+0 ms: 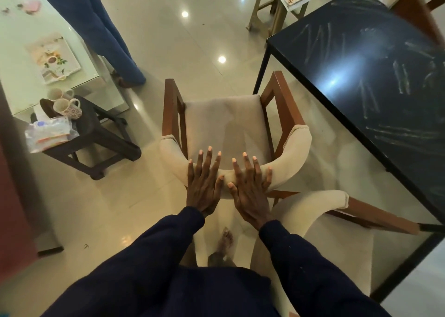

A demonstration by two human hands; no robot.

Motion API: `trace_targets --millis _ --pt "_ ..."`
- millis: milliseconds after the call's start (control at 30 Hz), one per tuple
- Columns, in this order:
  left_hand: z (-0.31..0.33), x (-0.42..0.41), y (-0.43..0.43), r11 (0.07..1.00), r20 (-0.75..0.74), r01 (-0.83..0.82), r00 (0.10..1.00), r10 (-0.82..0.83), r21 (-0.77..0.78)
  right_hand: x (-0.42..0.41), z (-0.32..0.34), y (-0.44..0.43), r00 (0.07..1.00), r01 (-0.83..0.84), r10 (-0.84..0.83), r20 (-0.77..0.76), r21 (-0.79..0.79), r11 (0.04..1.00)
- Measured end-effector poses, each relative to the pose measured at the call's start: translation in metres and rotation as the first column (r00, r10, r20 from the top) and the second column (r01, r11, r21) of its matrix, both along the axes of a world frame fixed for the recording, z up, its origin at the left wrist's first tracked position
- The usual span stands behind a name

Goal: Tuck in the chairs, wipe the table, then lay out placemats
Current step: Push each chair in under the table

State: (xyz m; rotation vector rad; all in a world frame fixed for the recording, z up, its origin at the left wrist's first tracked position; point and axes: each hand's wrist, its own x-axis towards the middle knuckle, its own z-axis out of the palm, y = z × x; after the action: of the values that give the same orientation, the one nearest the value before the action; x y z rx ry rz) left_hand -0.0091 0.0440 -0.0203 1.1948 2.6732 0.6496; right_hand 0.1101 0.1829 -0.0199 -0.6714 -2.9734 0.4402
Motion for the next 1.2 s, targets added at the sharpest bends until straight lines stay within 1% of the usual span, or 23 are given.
trace_targets --millis 233,367,500,667,767,900,1000,1100,1200 --pt "-0.007 -0.023 0.000 0.999 0.018 0.016 1.000 -0.016 0.028 -0.020 -0.006 -0.004 0.999 0.031 -0.032 -0.014 -0.023 0.999" --pt "-0.004 -0.043 -0.006 1.000 0.025 0.028 0.999 -0.028 -0.002 -0.036 -0.006 -0.010 1.000 0.028 -0.028 -0.005 -0.012 1.000" --pt "0.001 -0.044 -0.011 0.998 0.012 0.043 0.999 -0.043 -0.044 -0.036 -0.002 -0.011 1.000 0.010 -0.010 -0.009 0.008 1.000" --pt "0.005 -0.046 -0.016 0.988 -0.004 0.109 0.994 -0.110 -0.110 -0.032 0.004 -0.015 1.000 0.027 -0.027 0.010 0.008 1.000" --pt "0.009 -0.051 -0.015 0.970 -0.027 0.202 0.978 -0.208 -0.138 -0.030 0.009 -0.018 0.996 0.089 -0.089 0.007 0.006 0.996" --pt "0.015 -0.058 -0.002 0.915 -0.076 0.377 0.918 -0.390 -0.146 -0.011 0.013 -0.029 0.969 0.245 -0.245 -0.006 0.034 0.969" --pt "0.018 -0.059 0.008 0.851 -0.107 0.502 0.848 -0.520 -0.157 0.013 0.015 -0.043 0.928 0.366 -0.372 0.032 0.117 0.923" --pt "0.021 -0.057 0.017 0.770 -0.128 0.614 0.761 -0.636 -0.172 0.032 0.024 -0.063 0.863 0.492 -0.505 0.020 0.198 0.848" --pt "0.022 -0.051 0.020 0.692 -0.151 0.705 0.675 -0.722 -0.156 0.047 0.030 -0.088 0.817 0.554 -0.576 -0.016 0.298 0.777"
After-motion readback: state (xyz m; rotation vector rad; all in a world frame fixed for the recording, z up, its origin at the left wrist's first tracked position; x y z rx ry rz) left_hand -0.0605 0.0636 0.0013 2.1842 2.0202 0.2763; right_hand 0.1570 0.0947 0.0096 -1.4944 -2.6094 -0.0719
